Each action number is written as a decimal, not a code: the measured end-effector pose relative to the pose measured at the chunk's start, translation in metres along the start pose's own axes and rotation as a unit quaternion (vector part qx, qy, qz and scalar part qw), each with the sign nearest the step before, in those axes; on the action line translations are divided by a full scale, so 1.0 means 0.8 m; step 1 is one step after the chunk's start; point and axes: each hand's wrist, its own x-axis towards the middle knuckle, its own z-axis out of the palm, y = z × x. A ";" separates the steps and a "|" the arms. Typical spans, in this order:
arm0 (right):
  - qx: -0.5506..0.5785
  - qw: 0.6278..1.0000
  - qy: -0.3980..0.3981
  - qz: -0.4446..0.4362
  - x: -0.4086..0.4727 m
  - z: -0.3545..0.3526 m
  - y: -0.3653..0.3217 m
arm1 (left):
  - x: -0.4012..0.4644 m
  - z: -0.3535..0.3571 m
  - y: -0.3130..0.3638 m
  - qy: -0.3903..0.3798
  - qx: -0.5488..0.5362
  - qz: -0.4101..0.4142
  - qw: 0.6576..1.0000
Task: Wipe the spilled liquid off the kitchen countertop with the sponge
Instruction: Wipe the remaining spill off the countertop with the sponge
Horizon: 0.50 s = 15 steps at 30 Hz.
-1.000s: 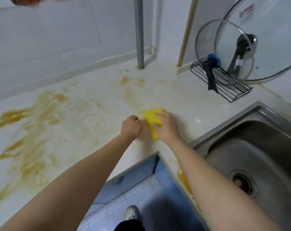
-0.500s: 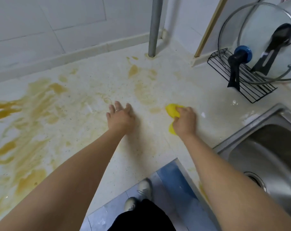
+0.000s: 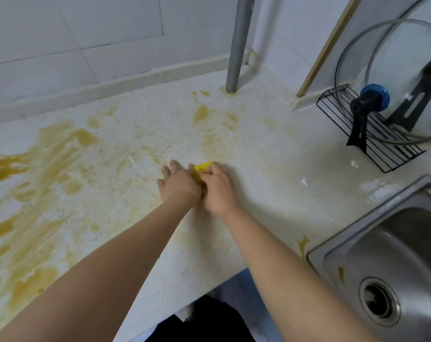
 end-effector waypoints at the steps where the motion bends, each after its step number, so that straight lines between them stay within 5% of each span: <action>1: 0.008 1.000 0.006 -0.013 0.007 -0.008 0.007 | 0.002 -0.001 0.001 0.004 -0.002 0.004 1.000; 5: -0.035 0.971 0.123 0.202 0.042 -0.053 0.075 | 0.015 -0.023 -0.006 0.020 -0.035 0.012 0.999; 10: -0.035 0.997 0.029 -0.063 0.039 -0.022 0.043 | 0.055 -0.052 0.003 0.017 -0.042 0.022 0.999; 15: -0.066 0.970 0.136 0.192 0.082 -0.071 0.106 | 0.086 -0.071 -0.006 0.005 -0.022 -0.011 1.000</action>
